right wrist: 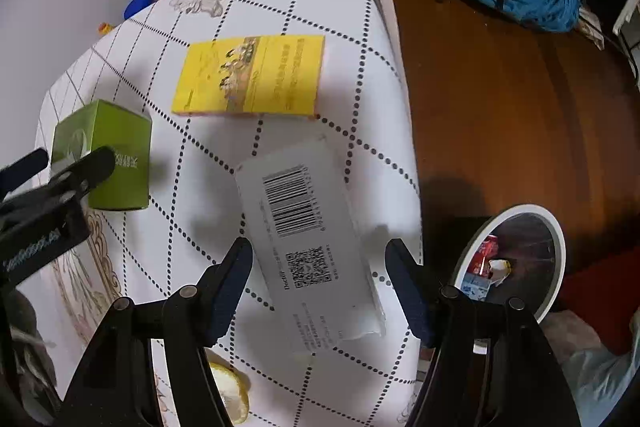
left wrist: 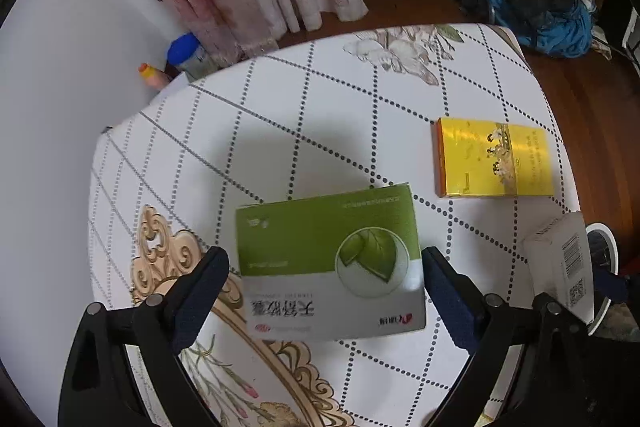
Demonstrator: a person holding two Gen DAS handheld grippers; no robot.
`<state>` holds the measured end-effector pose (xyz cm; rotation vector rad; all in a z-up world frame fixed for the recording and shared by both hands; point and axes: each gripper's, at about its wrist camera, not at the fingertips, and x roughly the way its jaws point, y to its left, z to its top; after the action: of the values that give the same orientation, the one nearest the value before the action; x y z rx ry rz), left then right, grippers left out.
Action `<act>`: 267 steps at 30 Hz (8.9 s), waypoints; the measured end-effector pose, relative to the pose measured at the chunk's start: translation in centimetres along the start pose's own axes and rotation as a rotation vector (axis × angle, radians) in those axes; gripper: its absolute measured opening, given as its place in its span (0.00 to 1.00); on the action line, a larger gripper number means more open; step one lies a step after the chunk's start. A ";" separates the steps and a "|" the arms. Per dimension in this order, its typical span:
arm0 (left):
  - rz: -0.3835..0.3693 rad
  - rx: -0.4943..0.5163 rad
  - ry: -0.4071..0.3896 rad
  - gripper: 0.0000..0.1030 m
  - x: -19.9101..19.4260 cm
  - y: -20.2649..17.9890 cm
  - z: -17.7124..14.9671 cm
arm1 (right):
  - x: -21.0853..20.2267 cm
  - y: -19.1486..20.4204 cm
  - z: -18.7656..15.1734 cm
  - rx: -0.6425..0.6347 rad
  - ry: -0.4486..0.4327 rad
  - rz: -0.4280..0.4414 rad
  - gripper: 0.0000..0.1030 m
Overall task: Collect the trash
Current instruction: 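Grasp the white barcode box with the right tool while the left tool grasps the green-white box, then carry both boxes over the white bin and open both tools to drop them, then grasp the yellow cigarette pack with the right tool while the left tool grasps the lemon peel, then carry pack and peel over the bin and release both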
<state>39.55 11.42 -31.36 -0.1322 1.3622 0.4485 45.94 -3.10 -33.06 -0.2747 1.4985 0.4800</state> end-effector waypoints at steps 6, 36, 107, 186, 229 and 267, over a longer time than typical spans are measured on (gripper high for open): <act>-0.019 -0.010 -0.030 0.88 -0.2 0.3 -0.4 | 0.5 0.8 0.0 -0.019 -0.010 -0.030 0.58; -0.099 -0.102 -0.386 0.87 -16.2 -0.2 -6.9 | -13.0 -2.6 -5.8 0.031 -0.339 0.057 0.51; -0.285 0.314 -0.135 1.00 -9.5 -33.8 -8.6 | -1.3 -38.9 -19.1 0.533 -0.088 -0.064 0.96; -0.008 -0.310 -0.229 0.27 -1.8 5.7 -6.0 | 2.6 9.8 11.0 -0.780 0.200 -0.150 0.63; -0.531 0.206 -0.219 0.19 -14.6 -28.3 -7.6 | -11.5 -33.0 -19.8 0.432 -0.328 0.093 0.61; -0.396 0.291 -0.179 0.94 -16.4 -27.8 -12.5 | -11.0 -33.2 -25.2 0.484 -0.229 -0.018 0.98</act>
<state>36.57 -22.00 -22.86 -0.1149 1.1747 -0.0705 39.13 -45.35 -27.71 0.1434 1.3387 0.1175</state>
